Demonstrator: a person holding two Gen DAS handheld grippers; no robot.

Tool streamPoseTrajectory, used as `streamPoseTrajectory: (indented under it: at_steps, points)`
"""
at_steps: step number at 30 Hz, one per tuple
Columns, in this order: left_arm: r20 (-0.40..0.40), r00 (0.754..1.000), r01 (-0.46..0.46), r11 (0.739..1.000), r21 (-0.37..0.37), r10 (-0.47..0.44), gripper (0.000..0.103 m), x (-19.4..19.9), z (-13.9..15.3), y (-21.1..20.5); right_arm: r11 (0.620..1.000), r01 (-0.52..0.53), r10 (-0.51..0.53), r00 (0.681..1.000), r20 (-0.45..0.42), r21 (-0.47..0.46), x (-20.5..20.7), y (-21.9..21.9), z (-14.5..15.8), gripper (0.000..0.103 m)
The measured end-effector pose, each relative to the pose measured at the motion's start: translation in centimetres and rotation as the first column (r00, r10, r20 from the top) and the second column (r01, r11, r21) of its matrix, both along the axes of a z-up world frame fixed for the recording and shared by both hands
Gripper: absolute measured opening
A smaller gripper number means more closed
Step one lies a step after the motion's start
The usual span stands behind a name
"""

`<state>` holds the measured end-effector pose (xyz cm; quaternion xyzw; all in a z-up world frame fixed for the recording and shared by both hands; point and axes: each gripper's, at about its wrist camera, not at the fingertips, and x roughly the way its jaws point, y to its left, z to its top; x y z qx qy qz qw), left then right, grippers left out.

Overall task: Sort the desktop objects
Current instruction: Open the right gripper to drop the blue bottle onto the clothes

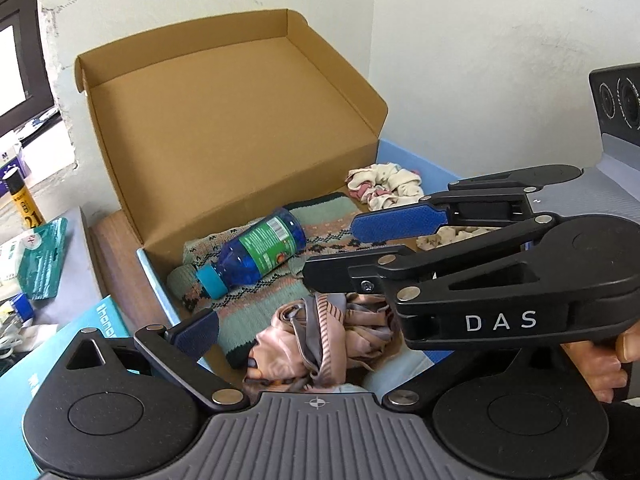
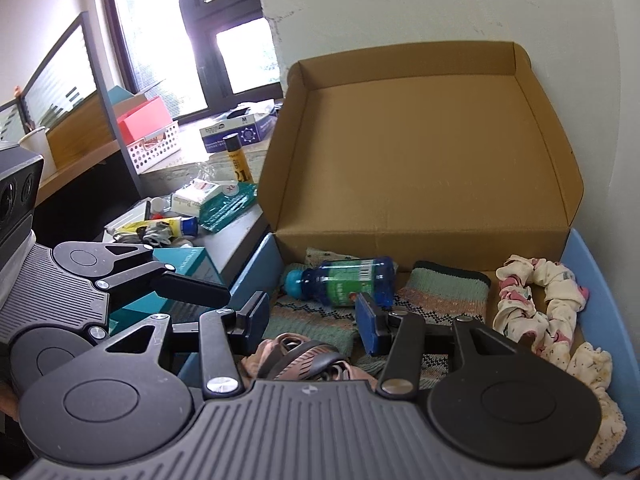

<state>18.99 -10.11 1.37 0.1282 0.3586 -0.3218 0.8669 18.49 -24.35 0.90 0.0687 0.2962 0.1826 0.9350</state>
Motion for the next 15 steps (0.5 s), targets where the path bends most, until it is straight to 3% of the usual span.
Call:
streamPoseTrajectory:
  at_steps: [15]
  points:
    - [0.036, 0.998, -0.057, 0.998, -0.029, 0.058, 0.103, -4.2, 2.1, 6.7, 0.993, -0.1, 0.101, 0.995, 0.021, -0.063, -3.8, 2.6, 2.9, 0.055]
